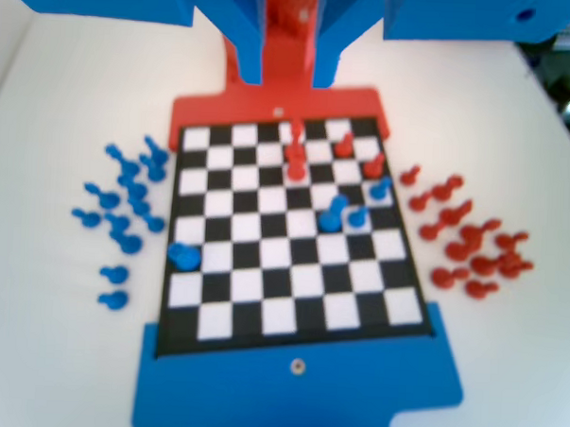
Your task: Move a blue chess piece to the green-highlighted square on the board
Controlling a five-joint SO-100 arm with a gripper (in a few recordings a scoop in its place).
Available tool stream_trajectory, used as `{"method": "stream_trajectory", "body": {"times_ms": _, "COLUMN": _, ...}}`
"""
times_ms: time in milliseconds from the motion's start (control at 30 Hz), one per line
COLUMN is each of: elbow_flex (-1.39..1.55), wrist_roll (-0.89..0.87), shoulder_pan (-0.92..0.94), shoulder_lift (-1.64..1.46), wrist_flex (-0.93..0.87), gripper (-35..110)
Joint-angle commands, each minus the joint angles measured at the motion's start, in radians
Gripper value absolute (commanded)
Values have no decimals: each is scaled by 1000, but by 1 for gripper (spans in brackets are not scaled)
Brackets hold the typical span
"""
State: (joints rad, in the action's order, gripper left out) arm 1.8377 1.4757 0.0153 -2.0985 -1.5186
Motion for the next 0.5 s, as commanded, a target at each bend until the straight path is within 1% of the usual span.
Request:
{"method": "stream_trajectory", "body": {"times_ms": 0, "elbow_flex": 3, "wrist_roll": 69, "shoulder_pan": 81, "shoulder_lift": -143, "wrist_flex": -23, "gripper": 6}}
{"method": "stream_trajectory", "body": {"times_ms": 167, "elbow_flex": 31, "wrist_roll": 126, "shoulder_pan": 141, "shoulder_lift": -239, "wrist_flex": -52, "gripper": 6}}
{"method": "stream_trajectory", "body": {"times_ms": 467, "elbow_flex": 43, "wrist_roll": 173, "shoulder_pan": 175, "shoulder_lift": -376, "wrist_flex": -118, "gripper": 4}}
